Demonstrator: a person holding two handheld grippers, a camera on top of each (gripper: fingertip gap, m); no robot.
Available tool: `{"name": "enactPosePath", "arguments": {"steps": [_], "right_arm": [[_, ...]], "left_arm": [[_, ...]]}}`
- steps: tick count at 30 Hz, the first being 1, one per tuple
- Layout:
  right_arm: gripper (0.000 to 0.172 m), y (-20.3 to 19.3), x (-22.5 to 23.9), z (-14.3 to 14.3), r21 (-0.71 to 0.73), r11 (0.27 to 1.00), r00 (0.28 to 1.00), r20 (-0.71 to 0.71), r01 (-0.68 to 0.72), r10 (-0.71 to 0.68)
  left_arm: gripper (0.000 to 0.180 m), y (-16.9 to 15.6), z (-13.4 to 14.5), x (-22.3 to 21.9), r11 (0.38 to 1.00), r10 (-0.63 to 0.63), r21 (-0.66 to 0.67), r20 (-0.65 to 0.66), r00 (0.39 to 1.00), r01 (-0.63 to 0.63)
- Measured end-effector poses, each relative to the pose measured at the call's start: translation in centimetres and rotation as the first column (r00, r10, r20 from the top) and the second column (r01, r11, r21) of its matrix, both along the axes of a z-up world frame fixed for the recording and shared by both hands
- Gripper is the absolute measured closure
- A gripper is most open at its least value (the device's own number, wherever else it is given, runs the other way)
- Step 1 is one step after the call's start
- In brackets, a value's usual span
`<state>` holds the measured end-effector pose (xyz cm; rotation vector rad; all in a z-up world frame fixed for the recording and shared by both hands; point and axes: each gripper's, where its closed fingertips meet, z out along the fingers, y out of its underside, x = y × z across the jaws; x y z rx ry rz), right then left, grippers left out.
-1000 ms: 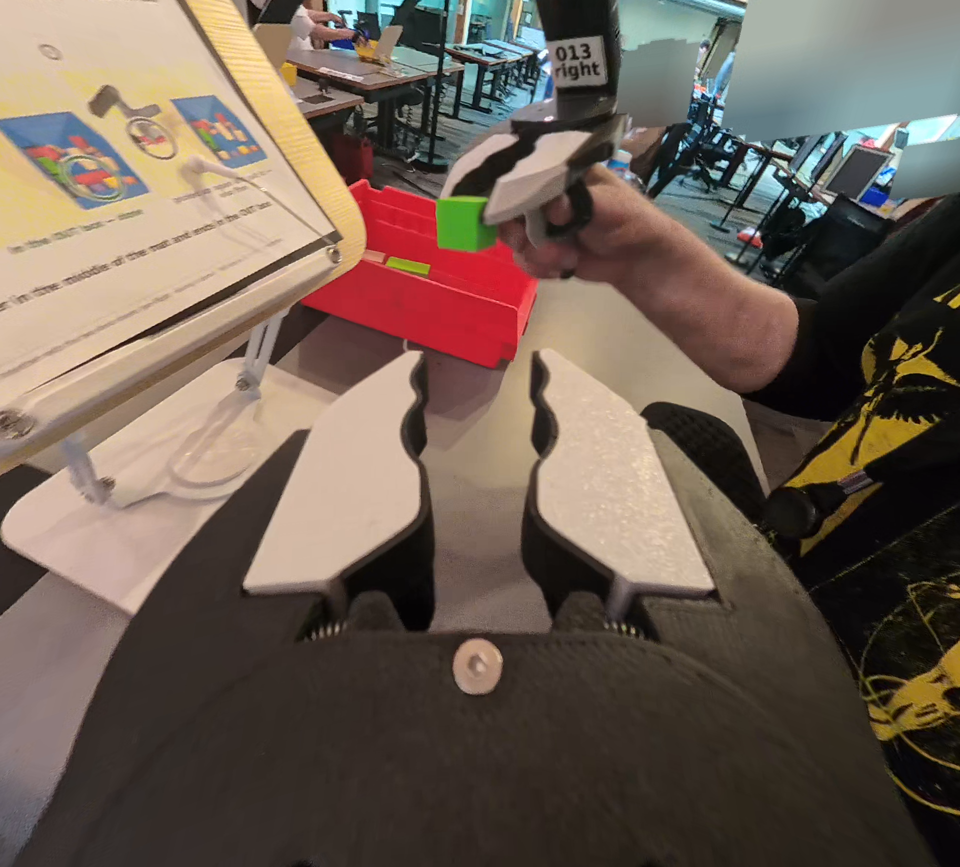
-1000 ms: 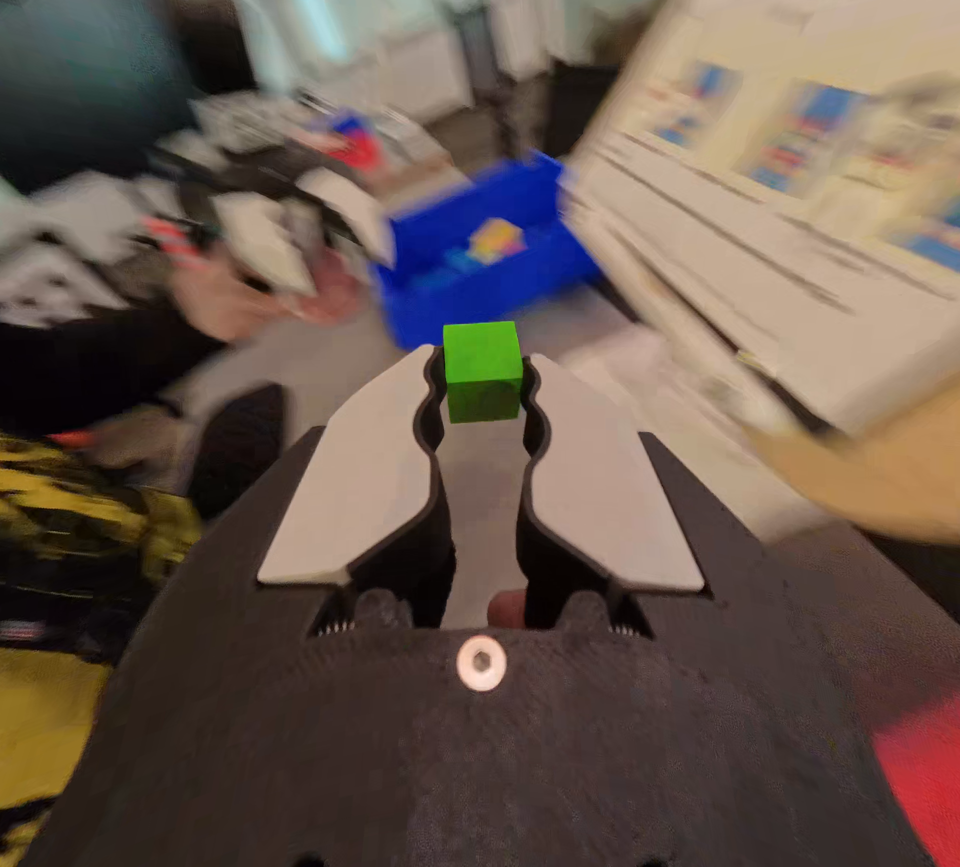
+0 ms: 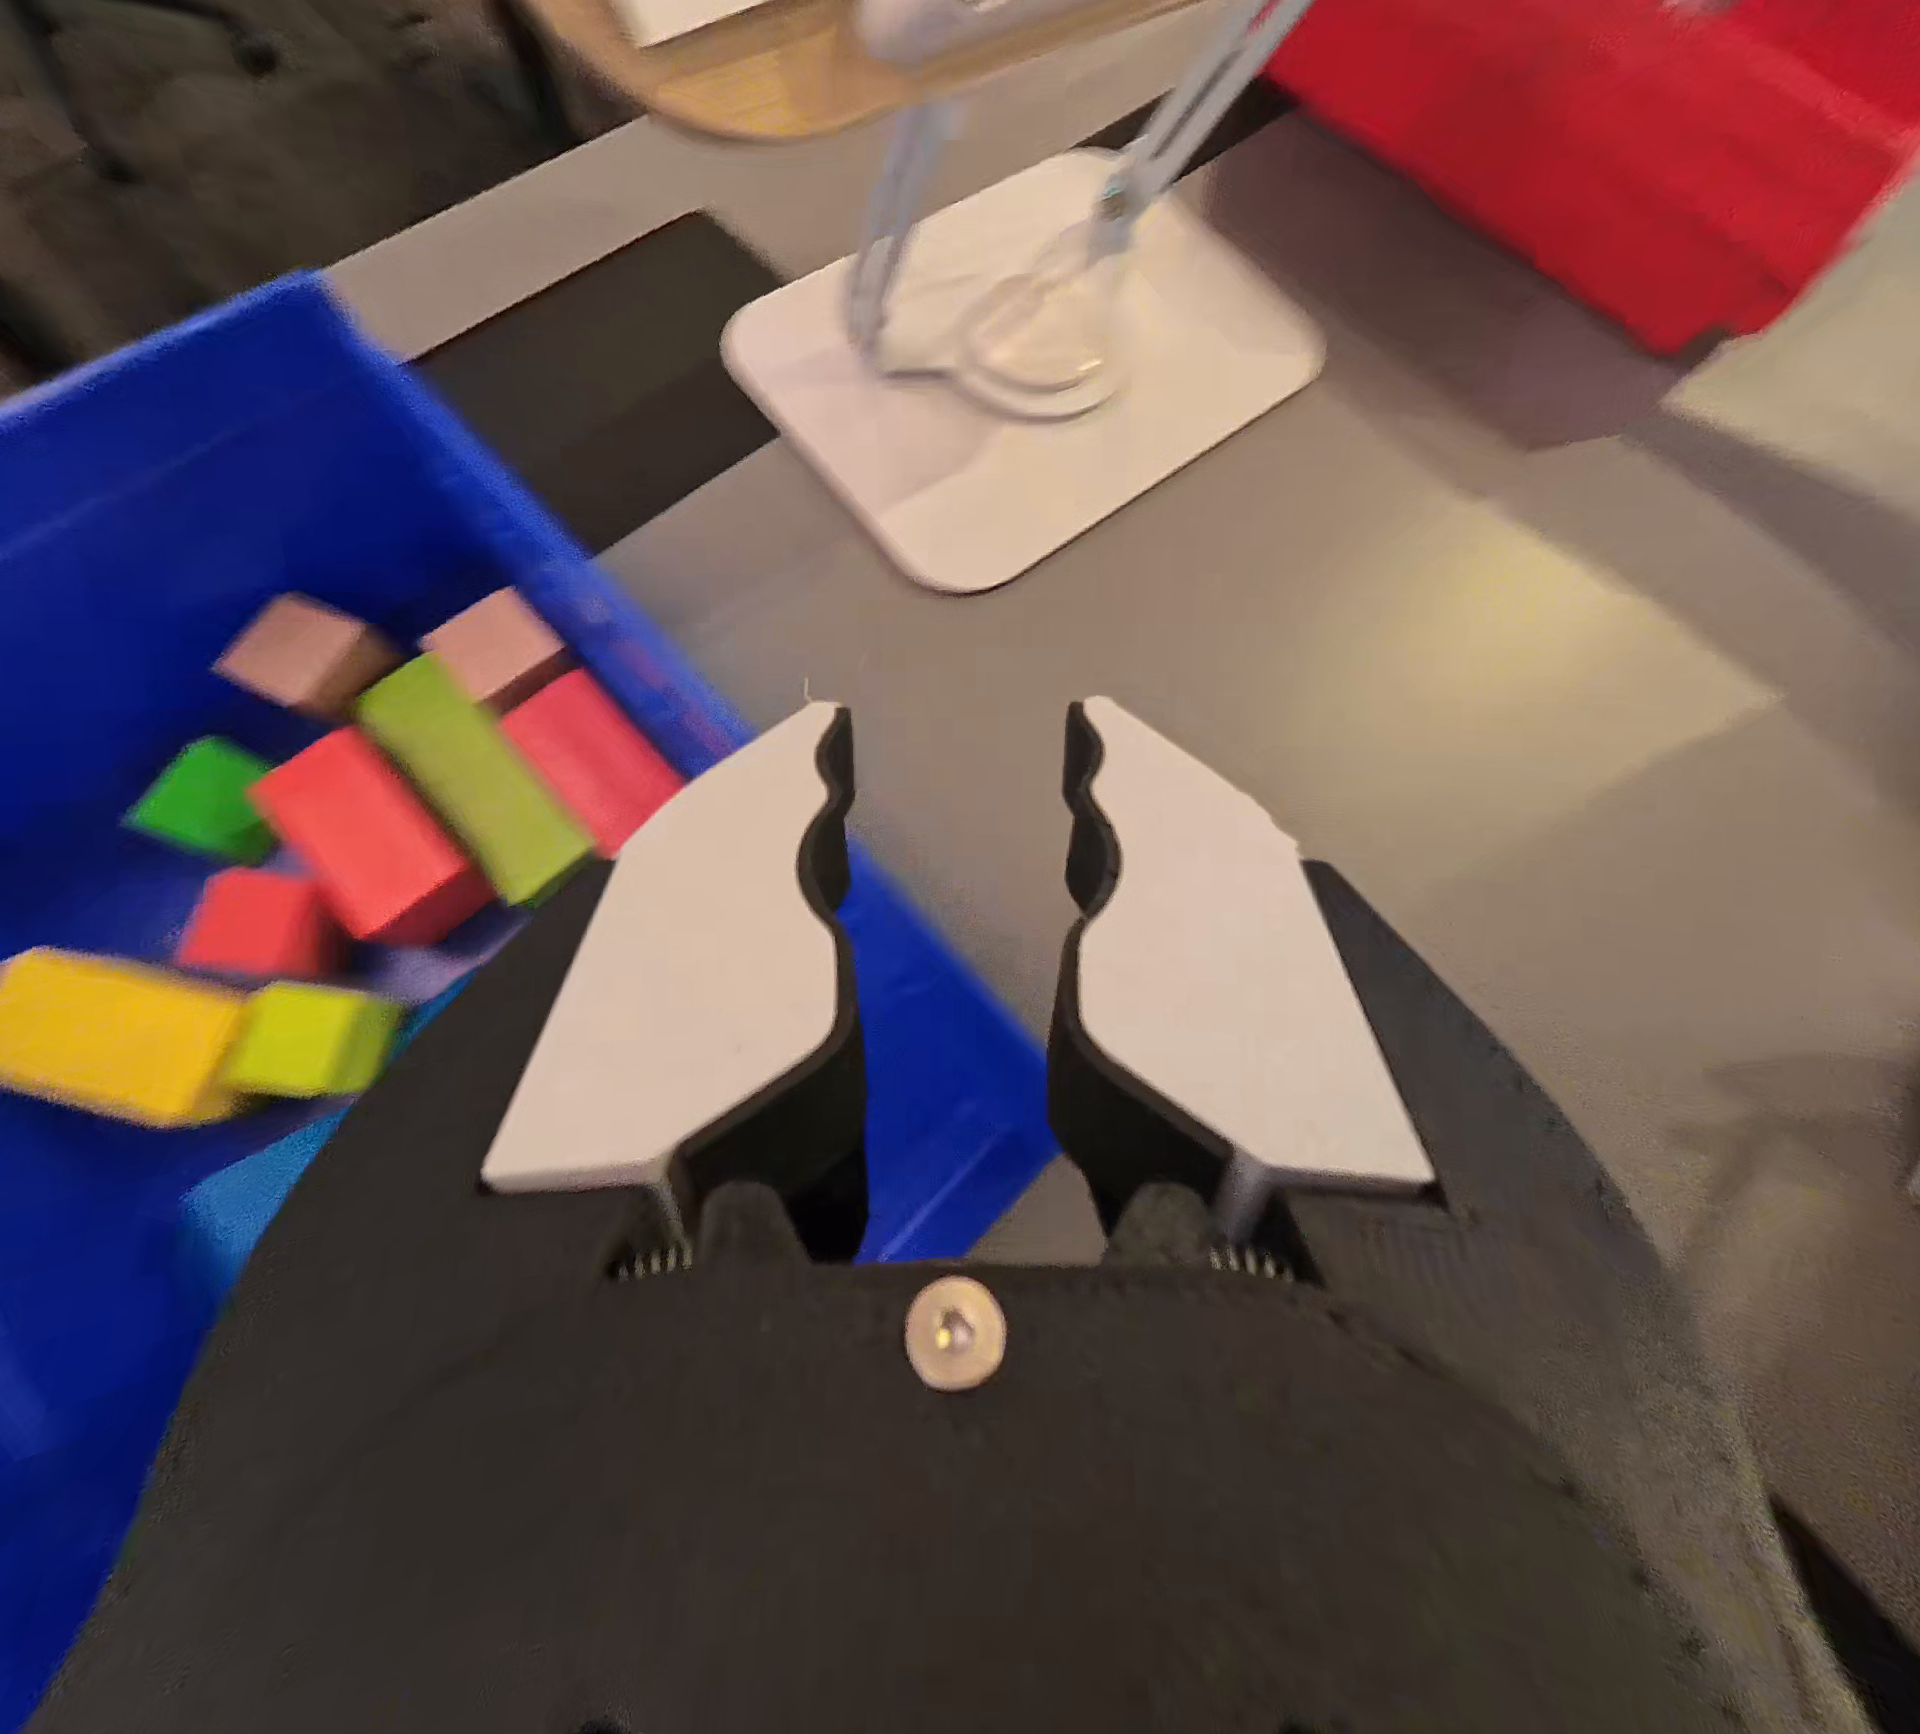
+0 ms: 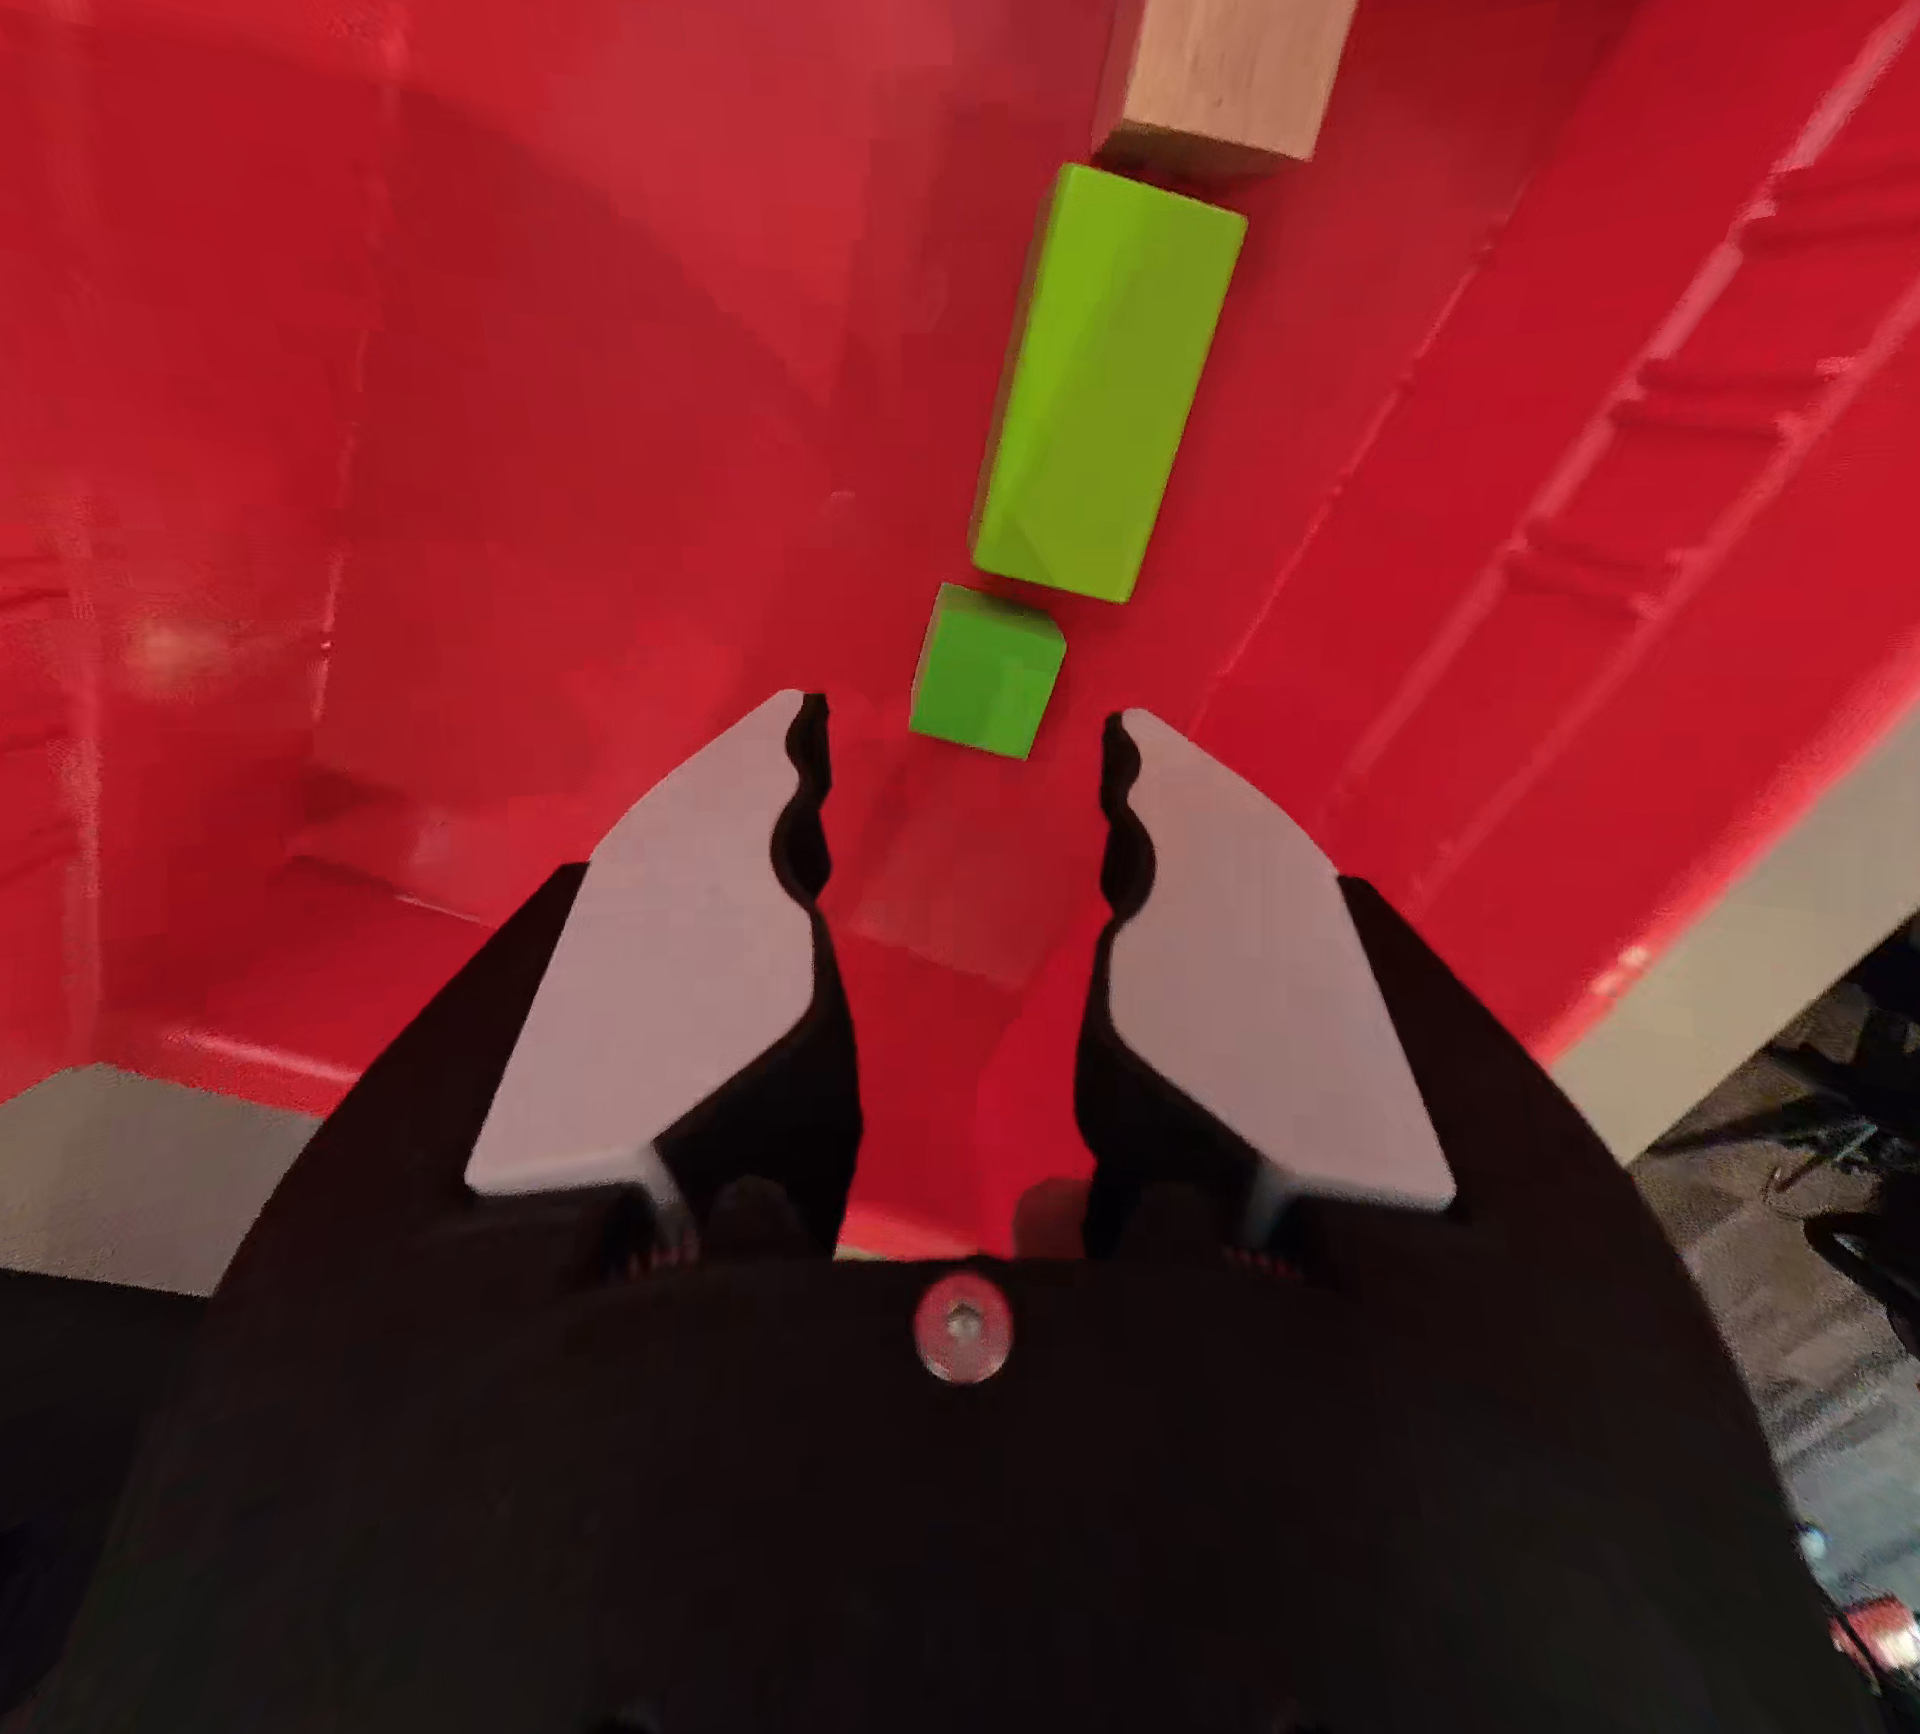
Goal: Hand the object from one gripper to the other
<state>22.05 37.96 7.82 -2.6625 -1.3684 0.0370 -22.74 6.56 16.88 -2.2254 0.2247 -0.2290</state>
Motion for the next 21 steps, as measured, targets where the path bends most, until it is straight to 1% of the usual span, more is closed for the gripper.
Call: {"name": "enactPosePath", "arguments": {"steps": [2, 5, 8, 10, 11, 13, 16, 18, 19, 21], "right_arm": [[0.124, -0.6, -0.3, 1.4, 0.044, 0.999, 0.999, -0.039, -0.015, 0.017], [0.126, -1.9, -0.5, 2.9, 0.081, 0.996, 0.997, -0.068, -0.040, 0.045], [0.126, -3.0, -1.0, 3.6, 0.094, 0.994, 0.993, -0.103, -0.054, 0.064], [0.126, -3.6, -1.3, 4.0, 0.103, 0.993, 0.990, -0.119, -0.058, 0.070], [0.127, -3.9, -1.5, 4.0, 0.106, 0.993, 0.990, -0.124, -0.060, 0.073], [0.128, -4.5, -1.9, 4.2, 0.111, 0.991, 0.987, -0.135, -0.068, 0.083], [0.128, -5.4, -2.7, 4.0, 0.109, 0.990, 0.984, -0.144, -0.085, 0.100], [0.129, -5.8, -3.2, 4.0, 0.111, 0.989, 0.982, -0.153, -0.094, 0.111], [0.129, -6.0, -3.5, 4.0, 0.111, 0.989, 0.981, -0.157, -0.099, 0.116], [0.129, -6.2, -3.9, 4.0, 0.110, 0.988, 0.978, -0.163, -0.111, 0.128]], "left_arm": [[0.140, -0.2, -0.9, -3.4, 0.997, 0.053, -0.054, -0.100, 0.994, -0.059], [0.132, -0.3, -2.7, -7.4, 0.985, 0.069, -0.143, -0.216, 0.974, -0.101], [0.129, 0.2, -5.1, -9.8, 0.966, 0.049, -0.231, -0.286, 0.957, -0.118], [0.131, 0.8, -6.3, -10.9, 0.955, 0.028, -0.267, -0.346, 0.938, -0.127], [0.129, 1.0, -7.1, -11.7, 0.940, 0.049, -0.301, -0.354, 0.934, -0.163], [0.124, 1.3, -8.6, -12.9, 0.897, 0.128, -0.367, -0.321, 0.939, -0.247], [0.126, 1.9, -10.1, -14.2, 0.838, 0.270, -0.410, -0.262, 0.927, -0.360], [0.126, 1.7, -11.2, -14.8, 0.786, 0.339, -0.459, -0.239, 0.910, -0.414], [0.130, 1.5, -11.9, -14.9, 0.759, 0.358, -0.491, -0.234, 0.904, -0.428], [0.137, 2.3, -12.1, -14.4, 0.767, 0.399, -0.488, -0.146, 0.905, -0.417]]}}
